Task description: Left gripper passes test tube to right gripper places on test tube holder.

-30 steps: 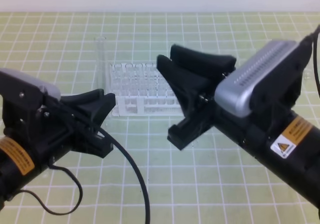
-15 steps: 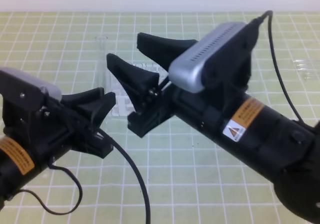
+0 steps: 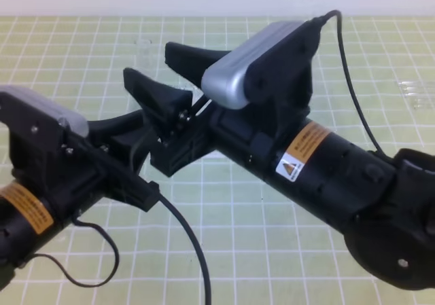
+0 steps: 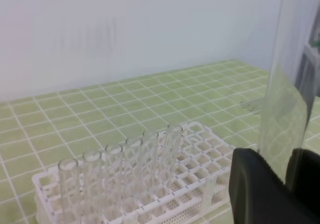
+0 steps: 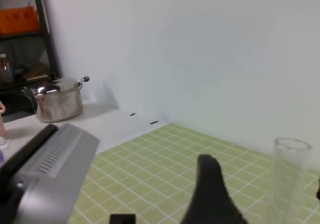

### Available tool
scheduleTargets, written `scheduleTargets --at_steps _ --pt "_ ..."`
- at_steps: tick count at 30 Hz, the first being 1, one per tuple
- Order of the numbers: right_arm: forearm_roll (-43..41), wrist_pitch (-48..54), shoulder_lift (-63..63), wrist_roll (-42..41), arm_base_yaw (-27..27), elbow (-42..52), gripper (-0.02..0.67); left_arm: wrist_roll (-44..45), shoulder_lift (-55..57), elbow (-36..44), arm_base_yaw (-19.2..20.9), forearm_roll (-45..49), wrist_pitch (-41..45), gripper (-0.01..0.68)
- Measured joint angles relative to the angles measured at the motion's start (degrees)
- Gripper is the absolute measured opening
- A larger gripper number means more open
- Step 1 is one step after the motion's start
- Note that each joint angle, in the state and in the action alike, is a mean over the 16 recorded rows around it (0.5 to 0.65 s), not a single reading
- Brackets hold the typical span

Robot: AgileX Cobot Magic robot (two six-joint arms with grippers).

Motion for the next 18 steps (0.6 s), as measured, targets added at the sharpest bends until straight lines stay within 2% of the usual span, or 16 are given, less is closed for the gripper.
scheduleTargets --at_steps 9,18 --pt "-0.7 -0.1 0.7 1.1 -0.4 -0.4 0.407 0.0 2.2 1.1 0.0 -0.1 -6.8 0.035" --pt "-0.6 -0.2 1.0 1.1 -1.0 -0.9 0.407 -0.4 2.5 1.7 0.0 -0.2 -9.4 0.023"
